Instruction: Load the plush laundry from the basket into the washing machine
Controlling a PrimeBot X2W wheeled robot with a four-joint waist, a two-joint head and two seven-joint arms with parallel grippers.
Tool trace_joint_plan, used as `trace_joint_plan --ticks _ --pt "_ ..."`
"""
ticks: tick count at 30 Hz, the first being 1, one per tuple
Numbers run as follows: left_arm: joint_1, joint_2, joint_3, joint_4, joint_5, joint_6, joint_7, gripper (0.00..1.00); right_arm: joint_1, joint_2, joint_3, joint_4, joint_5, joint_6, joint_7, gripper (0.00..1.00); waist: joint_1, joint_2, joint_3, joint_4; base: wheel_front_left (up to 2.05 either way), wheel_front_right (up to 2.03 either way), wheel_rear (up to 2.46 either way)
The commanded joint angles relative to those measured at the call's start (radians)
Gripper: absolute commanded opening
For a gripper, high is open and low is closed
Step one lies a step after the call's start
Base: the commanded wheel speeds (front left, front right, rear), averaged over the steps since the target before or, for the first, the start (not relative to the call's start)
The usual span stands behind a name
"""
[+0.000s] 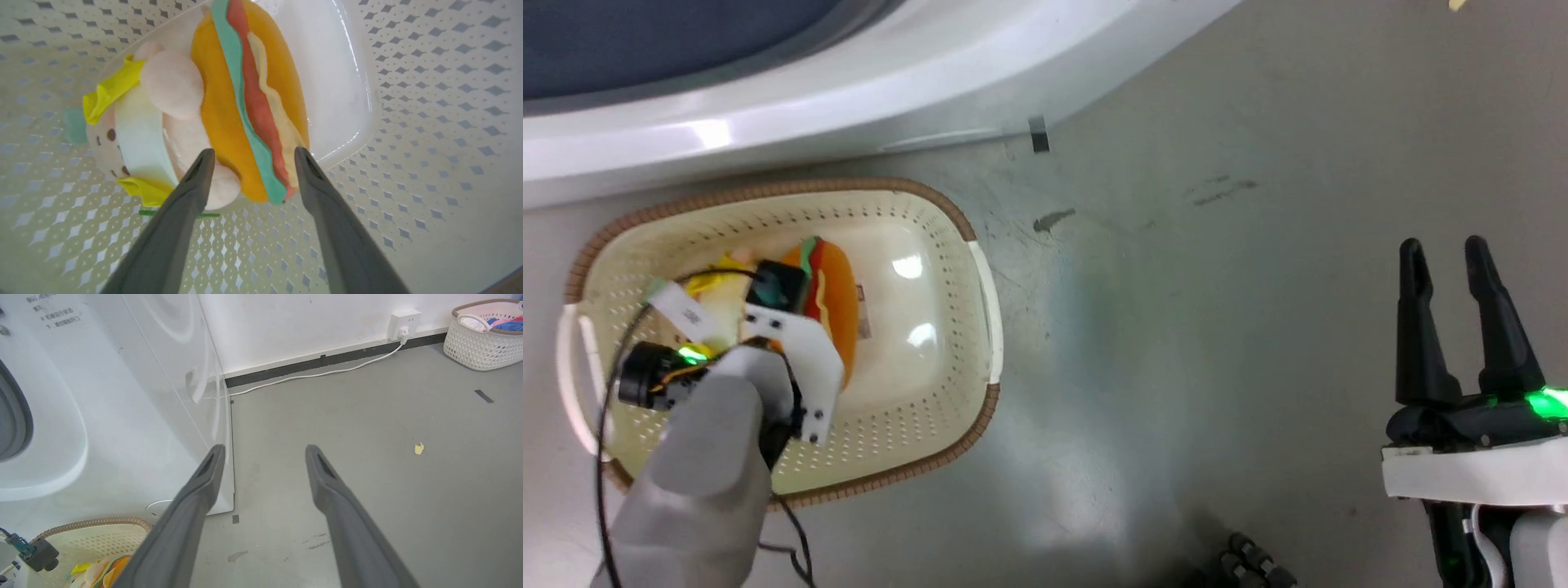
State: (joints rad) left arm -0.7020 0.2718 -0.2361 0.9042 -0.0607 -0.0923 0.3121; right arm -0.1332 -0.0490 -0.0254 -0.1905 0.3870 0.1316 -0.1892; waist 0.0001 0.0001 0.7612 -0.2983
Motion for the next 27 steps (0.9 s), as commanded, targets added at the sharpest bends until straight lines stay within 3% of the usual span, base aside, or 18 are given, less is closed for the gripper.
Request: trace_joint_plan --ticks 1,12,13,14,21,27 --pt "-0.039 0.008 0.012 0.028 -0.025 0.005 0.005 1.00 -0.027 -0.001 -0.005 -0.012 0.016 -0.001 -0.011 1.00 -0.0001 -0.0001 0.025 -0.010 0.00 0.00 0.00" --pt "-0.150 0.021 0.000 0.149 -0.064 0.043 0.031 1.00 -0.043 -0.001 -0.001 -0.038 0.041 -0.001 -0.034 1.00 -0.0001 -0.0001 0.122 -0.042 0.00 0.00 0.00" --pt "-0.156 0.024 -0.003 0.162 -0.067 0.042 0.038 0.46 -0.046 -0.001 -0.001 -0.040 0.044 -0.001 -0.036 1.00 -0.0001 -0.0001 0.130 -0.045 0.00 0.00 0.00" --pt "-0.161 0.025 -0.005 0.175 -0.072 0.037 0.045 0.00 -0.050 -0.001 0.000 -0.042 0.047 -0.001 -0.039 1.00 -0.0001 -0.0001 0.137 -0.048 0.00 0.00 0.00" --pt "-0.183 0.059 -0.013 0.250 -0.102 0.034 0.016 0.00 -0.085 -0.001 0.024 -0.042 0.061 -0.001 -0.053 1.00 -0.0001 -0.0001 0.159 -0.087 0.00 0.00 0.00" --pt "-0.150 0.104 0.005 0.316 -0.150 0.038 -0.064 0.00 -0.128 -0.001 0.061 -0.042 0.071 -0.001 -0.066 1.00 -0.0001 -0.0001 0.107 -0.145 0.00 0.00 0.00"
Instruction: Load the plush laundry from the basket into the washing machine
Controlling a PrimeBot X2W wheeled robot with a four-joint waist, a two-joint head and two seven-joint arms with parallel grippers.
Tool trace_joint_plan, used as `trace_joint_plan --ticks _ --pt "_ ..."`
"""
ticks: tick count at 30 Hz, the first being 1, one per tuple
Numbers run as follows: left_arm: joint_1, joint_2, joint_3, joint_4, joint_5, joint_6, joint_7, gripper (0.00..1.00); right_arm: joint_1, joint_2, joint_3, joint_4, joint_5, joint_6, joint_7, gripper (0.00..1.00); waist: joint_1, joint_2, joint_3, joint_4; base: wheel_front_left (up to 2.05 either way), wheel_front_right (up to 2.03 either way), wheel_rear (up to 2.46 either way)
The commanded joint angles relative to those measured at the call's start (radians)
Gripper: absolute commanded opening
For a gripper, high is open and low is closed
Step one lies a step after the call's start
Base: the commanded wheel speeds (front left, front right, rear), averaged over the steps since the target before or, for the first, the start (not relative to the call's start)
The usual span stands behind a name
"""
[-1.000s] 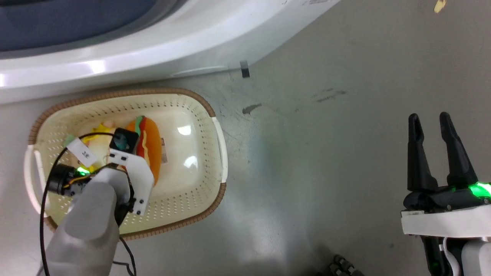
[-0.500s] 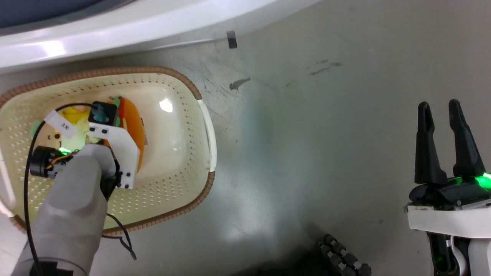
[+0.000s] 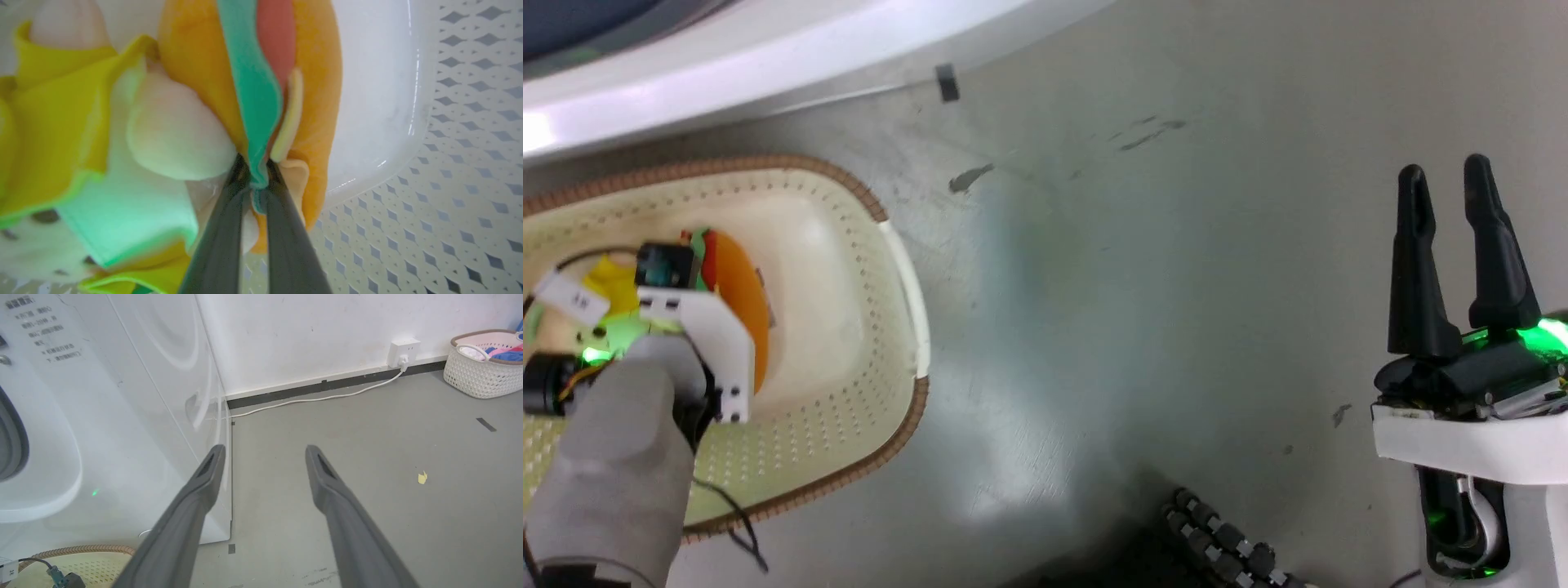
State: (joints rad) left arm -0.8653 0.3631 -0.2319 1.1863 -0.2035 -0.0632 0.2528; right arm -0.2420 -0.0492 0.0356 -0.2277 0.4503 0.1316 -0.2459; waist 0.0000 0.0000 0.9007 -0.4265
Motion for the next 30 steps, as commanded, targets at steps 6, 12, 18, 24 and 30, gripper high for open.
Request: trace_joint_plan --ticks 6,12,18,24,30 --pt "0.070 -0.035 -0.022 0.050 -0.024 -0.019 -0.149 0.00 0.014 -0.001 -0.001 -0.009 -0.049 -0.001 -0.016 1.00 0.0000 0.0000 -0.195 0.046 0.00 0.00 0.00" --pt "0.151 -0.090 -0.046 0.054 -0.037 -0.048 -0.256 0.00 0.066 -0.001 -0.014 -0.006 -0.117 -0.001 -0.016 1.00 0.0000 0.0000 -0.369 0.121 0.00 0.00 0.00" --pt "0.220 -0.144 -0.077 0.027 -0.048 -0.062 -0.392 0.00 0.104 -0.001 -0.028 -0.006 -0.167 -0.001 -0.016 1.00 0.0000 0.0000 -0.493 0.197 0.00 0.00 0.00" --pt "0.292 -0.186 -0.068 -0.031 -0.091 -0.065 -0.495 0.00 0.144 -0.001 -0.044 -0.007 -0.185 -0.001 -0.016 1.00 0.0000 0.0000 -0.584 0.262 0.00 0.00 0.00" --pt "0.387 -0.206 -0.046 -0.214 -0.113 -0.064 -0.514 0.00 0.178 -0.001 -0.052 -0.004 -0.208 -0.001 -0.016 1.00 0.0000 0.0000 -0.650 0.307 0.00 0.00 0.00"
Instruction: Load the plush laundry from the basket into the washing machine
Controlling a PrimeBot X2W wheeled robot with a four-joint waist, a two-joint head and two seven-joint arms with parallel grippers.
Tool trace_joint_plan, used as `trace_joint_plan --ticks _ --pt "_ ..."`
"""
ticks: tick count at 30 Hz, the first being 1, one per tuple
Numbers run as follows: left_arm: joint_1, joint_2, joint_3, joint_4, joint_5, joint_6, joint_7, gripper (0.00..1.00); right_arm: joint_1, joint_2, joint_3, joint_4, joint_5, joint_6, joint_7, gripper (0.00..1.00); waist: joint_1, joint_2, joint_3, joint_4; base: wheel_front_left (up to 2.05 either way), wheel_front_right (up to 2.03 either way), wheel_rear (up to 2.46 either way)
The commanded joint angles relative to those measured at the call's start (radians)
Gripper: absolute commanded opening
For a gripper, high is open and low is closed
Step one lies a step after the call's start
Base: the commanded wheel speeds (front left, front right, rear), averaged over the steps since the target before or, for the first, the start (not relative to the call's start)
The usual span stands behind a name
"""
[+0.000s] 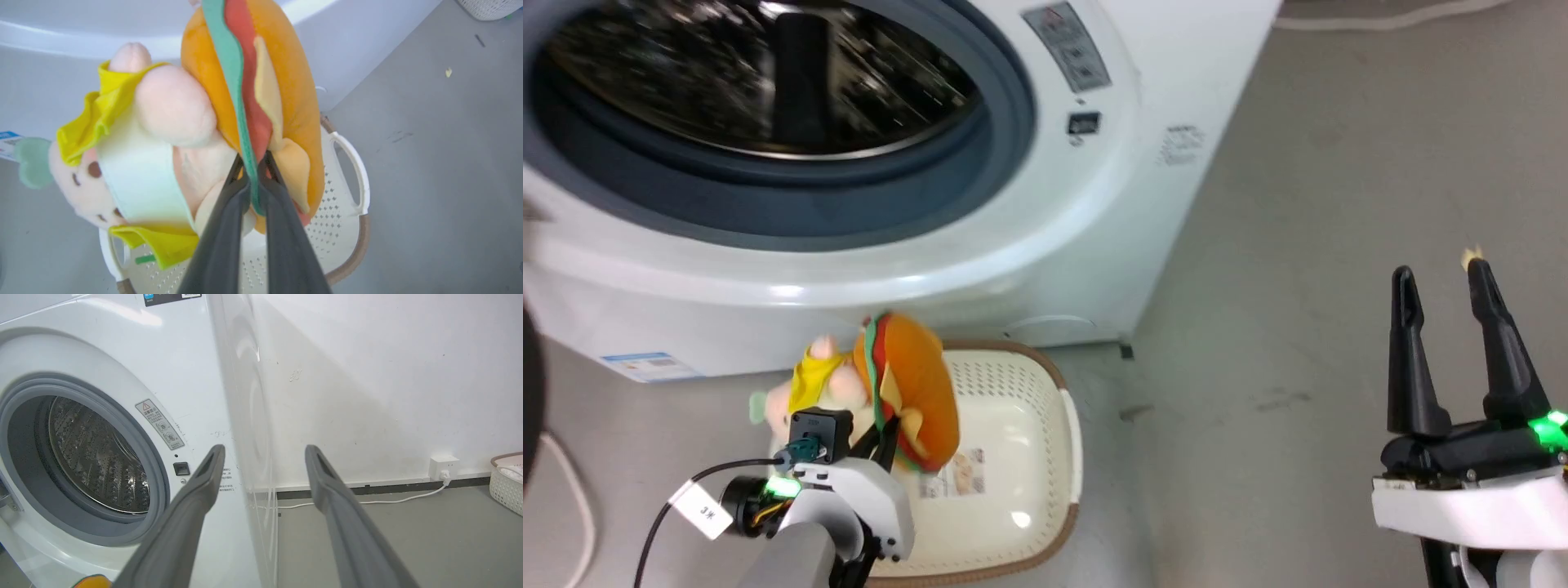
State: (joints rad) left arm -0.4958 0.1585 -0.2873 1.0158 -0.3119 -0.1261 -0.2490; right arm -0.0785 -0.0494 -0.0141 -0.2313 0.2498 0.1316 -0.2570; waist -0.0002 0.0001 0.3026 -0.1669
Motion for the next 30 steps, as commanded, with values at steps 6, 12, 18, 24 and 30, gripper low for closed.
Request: trace_joint_plan --ticks 6,12,18,24,30 --pt "0.162 -0.009 0.075 -0.399 0.020 0.050 -0.012 0.00 0.033 -0.001 -0.008 -0.001 -0.018 -0.001 -0.005 1.00 0.0002 -0.0001 -0.085 0.070 0.00 0.00 0.00" --pt "0.242 -0.030 0.131 -0.725 0.080 0.071 -0.013 0.00 0.029 -0.001 -0.007 -0.015 -0.018 -0.001 -0.005 1.00 0.0002 -0.0001 -0.056 0.071 0.00 0.00 0.00" --pt "0.200 -0.025 0.169 -0.915 0.139 0.061 -0.013 0.00 -0.013 -0.001 -0.001 -0.035 -0.009 -0.001 -0.005 1.00 0.0002 -0.0001 0.050 0.040 0.00 0.00 0.00" --pt "0.023 0.038 0.197 -0.929 0.170 0.049 0.000 0.00 -0.081 -0.001 0.008 -0.052 0.015 -0.001 -0.005 1.00 0.0002 -0.0001 0.197 -0.018 0.00 0.00 0.00" --pt "-0.230 0.122 0.228 -0.860 0.180 0.043 0.147 0.00 -0.138 -0.001 0.008 -0.050 0.059 -0.001 -0.005 1.00 0.0002 -0.0001 0.322 -0.083 0.00 0.00 0.00"
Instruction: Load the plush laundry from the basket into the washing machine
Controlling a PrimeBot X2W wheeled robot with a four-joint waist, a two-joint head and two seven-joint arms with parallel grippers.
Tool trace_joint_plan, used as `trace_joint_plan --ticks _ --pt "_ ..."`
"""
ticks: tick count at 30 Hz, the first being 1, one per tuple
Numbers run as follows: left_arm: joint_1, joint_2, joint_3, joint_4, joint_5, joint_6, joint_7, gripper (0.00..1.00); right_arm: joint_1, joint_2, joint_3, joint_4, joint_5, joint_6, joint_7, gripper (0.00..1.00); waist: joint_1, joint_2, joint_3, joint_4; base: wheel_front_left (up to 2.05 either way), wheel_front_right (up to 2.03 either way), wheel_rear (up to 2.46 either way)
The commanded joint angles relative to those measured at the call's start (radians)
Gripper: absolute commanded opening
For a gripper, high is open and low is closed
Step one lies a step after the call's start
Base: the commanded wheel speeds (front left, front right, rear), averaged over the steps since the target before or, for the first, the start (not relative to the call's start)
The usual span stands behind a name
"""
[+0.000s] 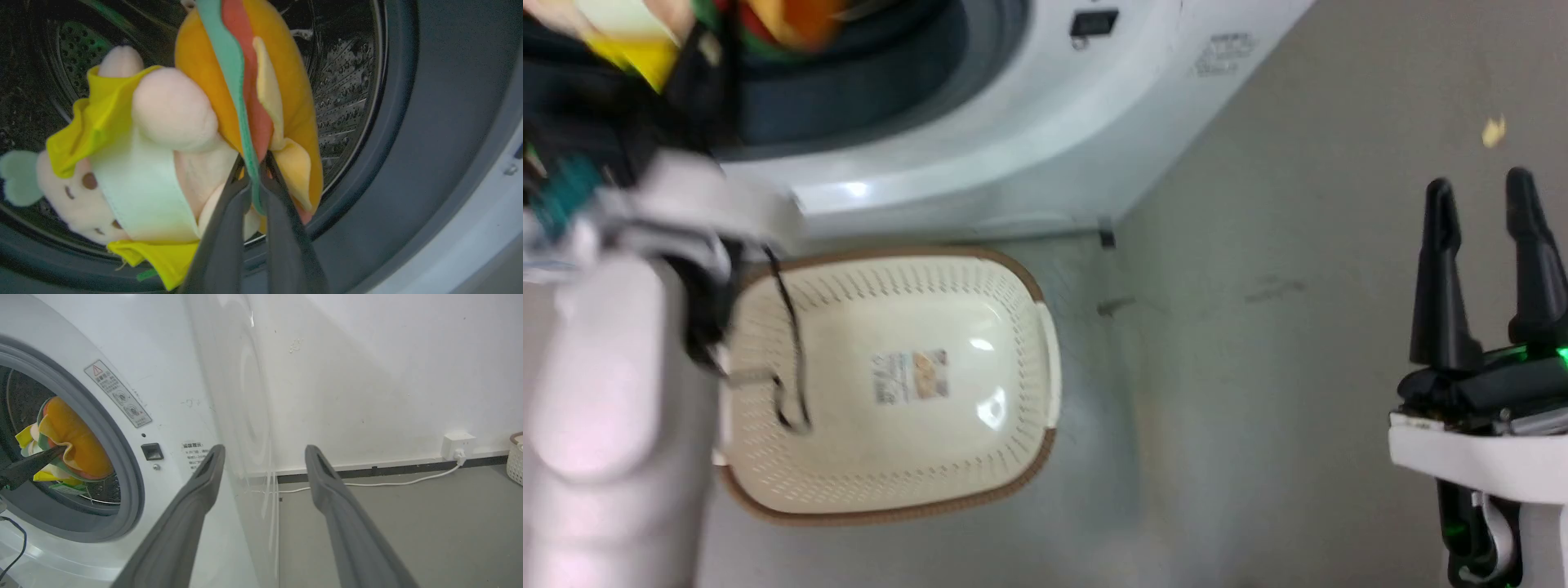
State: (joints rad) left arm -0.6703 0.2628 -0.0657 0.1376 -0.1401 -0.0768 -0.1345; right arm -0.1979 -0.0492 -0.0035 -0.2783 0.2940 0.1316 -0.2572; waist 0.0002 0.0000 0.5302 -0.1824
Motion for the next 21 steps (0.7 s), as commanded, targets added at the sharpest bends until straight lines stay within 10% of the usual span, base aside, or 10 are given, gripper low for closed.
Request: trace_joint_plan --ticks 1,21 --pt "-0.055 0.018 0.006 0.018 0.008 -0.006 0.032 0.00 -0.018 -0.001 -0.002 -0.003 0.014 -0.001 -0.005 1.00 -0.0002 0.0000 0.095 -0.067 0.00 0.00 0.00" --pt "-0.656 0.241 -0.093 0.576 0.098 -0.045 0.411 0.00 -0.112 -0.001 0.021 0.023 0.117 -0.001 -0.005 1.00 -0.0002 0.0000 0.257 -0.170 0.00 0.00 0.00"
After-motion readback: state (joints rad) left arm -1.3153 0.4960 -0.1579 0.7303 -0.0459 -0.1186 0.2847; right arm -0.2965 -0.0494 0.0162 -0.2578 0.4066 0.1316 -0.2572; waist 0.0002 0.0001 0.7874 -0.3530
